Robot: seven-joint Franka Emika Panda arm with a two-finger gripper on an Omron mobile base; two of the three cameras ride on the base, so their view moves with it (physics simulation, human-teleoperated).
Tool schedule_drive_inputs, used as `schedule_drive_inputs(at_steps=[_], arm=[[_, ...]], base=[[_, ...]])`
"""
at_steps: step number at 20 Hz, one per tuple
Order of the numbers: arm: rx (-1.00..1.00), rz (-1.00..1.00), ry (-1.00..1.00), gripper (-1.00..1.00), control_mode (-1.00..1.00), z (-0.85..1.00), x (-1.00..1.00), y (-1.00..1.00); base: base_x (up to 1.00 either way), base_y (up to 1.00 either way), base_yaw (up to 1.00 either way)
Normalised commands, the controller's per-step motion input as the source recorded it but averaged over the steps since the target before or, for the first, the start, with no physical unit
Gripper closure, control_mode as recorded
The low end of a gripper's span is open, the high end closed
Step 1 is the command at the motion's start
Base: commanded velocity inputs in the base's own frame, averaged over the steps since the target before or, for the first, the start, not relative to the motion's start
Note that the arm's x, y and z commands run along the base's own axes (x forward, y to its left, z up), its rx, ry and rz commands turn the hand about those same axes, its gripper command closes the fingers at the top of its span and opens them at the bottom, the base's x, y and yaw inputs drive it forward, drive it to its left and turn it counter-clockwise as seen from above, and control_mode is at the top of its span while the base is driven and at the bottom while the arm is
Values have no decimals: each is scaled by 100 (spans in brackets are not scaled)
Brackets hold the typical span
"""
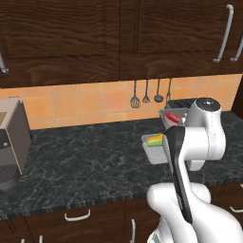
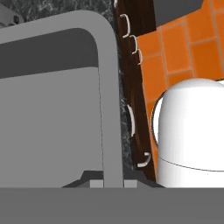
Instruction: Take the meat container that has the steak and place it on the second highest rack of the freezer. Then take the vegetable container that has the corns and place it on the highest rack of the freezer.
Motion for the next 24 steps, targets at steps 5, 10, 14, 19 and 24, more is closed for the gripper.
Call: schedule_drive_inputs(at_steps=[5, 10, 14, 19, 24], arm=[[0, 0, 0, 100, 100, 0, -1, 0], [0, 0, 0, 100, 100, 0, 0, 0], [0, 0, 0, 100, 100, 0, 0, 0], [0, 0, 0, 100, 100, 0, 0, 0], [0, 0, 0, 100, 100, 0, 0, 0]], base=[[-5, 0, 0], [-86, 33, 0], [-65, 100, -22], [-3, 25, -91], [-1, 0, -100]])
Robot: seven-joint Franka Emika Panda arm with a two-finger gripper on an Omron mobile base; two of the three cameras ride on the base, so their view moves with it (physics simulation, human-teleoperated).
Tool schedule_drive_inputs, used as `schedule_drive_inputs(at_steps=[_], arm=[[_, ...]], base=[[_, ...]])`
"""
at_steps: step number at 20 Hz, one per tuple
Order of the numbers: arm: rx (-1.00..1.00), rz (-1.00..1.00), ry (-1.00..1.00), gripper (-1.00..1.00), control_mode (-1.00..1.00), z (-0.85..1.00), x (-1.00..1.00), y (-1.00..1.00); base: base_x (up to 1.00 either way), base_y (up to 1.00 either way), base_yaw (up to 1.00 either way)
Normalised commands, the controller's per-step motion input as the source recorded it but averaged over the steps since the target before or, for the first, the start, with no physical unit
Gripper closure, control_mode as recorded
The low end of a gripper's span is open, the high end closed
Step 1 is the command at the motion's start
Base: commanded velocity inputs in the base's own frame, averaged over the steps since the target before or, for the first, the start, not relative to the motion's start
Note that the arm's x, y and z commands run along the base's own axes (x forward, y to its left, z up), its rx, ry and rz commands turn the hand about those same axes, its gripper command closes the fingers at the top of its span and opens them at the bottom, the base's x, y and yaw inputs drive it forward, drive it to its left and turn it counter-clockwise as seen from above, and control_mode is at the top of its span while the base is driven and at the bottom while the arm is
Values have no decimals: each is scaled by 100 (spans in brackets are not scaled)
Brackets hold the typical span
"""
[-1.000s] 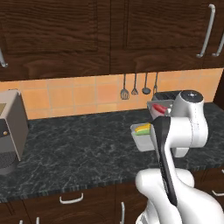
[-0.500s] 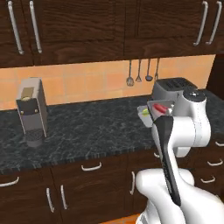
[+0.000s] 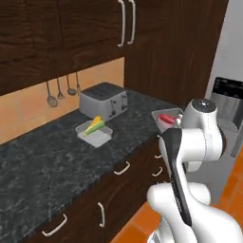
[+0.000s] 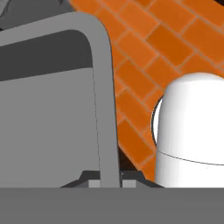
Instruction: Take the meat container that has the steak and place it on the second highest rack of the freezer. Then take the vegetable container that has the corns and place it on the highest rack of the freezer.
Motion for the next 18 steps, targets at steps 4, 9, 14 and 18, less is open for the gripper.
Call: schedule_drive_inputs(at_steps=[4, 9, 14, 18], arm=[[0, 0, 0, 100, 100, 0, 0, 0], [0, 0, 0, 100, 100, 0, 0, 0], [0, 0, 0, 100, 100, 0, 0, 0], [0, 0, 0, 100, 100, 0, 0, 0]], base=[[-20, 0, -98], [-9, -1, -94], [3, -37, -82], [50, -66, -39]])
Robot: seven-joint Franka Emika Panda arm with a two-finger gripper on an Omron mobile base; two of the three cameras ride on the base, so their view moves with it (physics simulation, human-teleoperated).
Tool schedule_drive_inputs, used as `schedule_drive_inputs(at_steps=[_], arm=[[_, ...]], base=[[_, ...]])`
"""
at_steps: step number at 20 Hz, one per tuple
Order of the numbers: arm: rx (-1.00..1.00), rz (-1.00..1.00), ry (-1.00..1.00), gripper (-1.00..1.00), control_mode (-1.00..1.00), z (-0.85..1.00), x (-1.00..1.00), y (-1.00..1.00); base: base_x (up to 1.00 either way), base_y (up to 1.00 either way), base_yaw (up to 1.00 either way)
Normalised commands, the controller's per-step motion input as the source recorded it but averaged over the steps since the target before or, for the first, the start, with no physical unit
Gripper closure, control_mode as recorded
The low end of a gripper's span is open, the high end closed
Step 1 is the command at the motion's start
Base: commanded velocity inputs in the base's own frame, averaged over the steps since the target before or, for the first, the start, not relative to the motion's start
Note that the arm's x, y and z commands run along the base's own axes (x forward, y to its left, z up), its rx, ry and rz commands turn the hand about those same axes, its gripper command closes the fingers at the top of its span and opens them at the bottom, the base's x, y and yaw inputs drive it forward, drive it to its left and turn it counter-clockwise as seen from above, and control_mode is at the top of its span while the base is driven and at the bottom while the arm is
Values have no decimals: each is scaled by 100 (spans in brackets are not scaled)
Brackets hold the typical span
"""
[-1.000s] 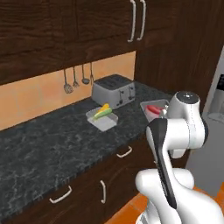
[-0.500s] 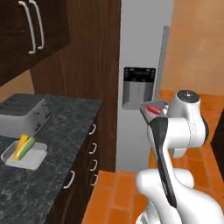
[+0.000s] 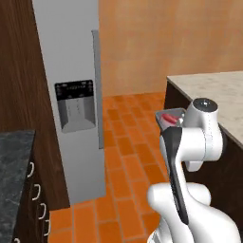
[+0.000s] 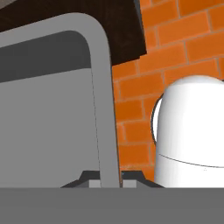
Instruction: Take the meat container that has the steak and place it on the second highest rack of the freezer. Then take the vegetable container that has the corns and place it on the highest rack of the freezer.
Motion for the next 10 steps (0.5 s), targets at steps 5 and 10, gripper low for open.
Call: schedule_drive_inputs(at_steps=[5, 10], arm=[[0, 0, 0, 100, 100, 0, 0, 0], [0, 0, 0, 100, 100, 0, 0, 0]], base=[[84, -61, 2], [100, -37, 11]])
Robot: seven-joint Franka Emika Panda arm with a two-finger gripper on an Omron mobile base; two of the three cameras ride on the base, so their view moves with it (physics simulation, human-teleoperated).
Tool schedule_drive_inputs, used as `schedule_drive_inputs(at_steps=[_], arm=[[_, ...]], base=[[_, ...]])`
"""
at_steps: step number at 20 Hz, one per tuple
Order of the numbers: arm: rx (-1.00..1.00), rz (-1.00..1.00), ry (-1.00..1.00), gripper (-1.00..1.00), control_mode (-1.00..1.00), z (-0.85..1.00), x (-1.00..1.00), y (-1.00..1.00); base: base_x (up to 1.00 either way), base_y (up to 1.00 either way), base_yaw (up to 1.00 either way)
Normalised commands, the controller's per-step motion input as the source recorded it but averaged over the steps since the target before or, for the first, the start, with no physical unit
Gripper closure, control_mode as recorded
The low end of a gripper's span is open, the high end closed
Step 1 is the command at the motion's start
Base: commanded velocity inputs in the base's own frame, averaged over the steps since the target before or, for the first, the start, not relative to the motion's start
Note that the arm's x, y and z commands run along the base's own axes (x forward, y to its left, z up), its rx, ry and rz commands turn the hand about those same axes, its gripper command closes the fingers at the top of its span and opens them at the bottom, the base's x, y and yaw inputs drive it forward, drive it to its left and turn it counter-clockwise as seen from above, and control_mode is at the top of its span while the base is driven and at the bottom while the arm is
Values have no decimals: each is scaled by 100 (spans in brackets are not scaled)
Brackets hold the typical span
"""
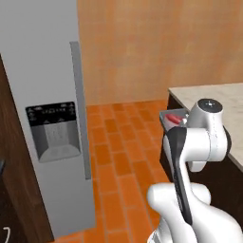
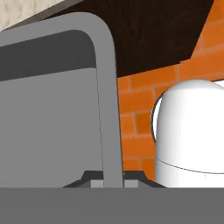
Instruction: Take the meat container that has the steak and place it on the second highest rack of the freezer. Then take the vegetable container that has the corns and place it on the highest rack of the freezer.
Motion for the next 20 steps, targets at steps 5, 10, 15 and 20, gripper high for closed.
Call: schedule_drive_inputs(at_steps=[5, 10, 15, 20], arm=[[0, 0, 0, 100, 100, 0, 0, 0], [0, 0, 0, 100, 100, 0, 0, 0], [0, 0, 0, 100, 100, 0, 0, 0], [0, 0, 0, 100, 100, 0, 0, 0]], base=[[100, -12, 6], [100, -35, 5], [100, -53, 3], [100, -36, 14]])
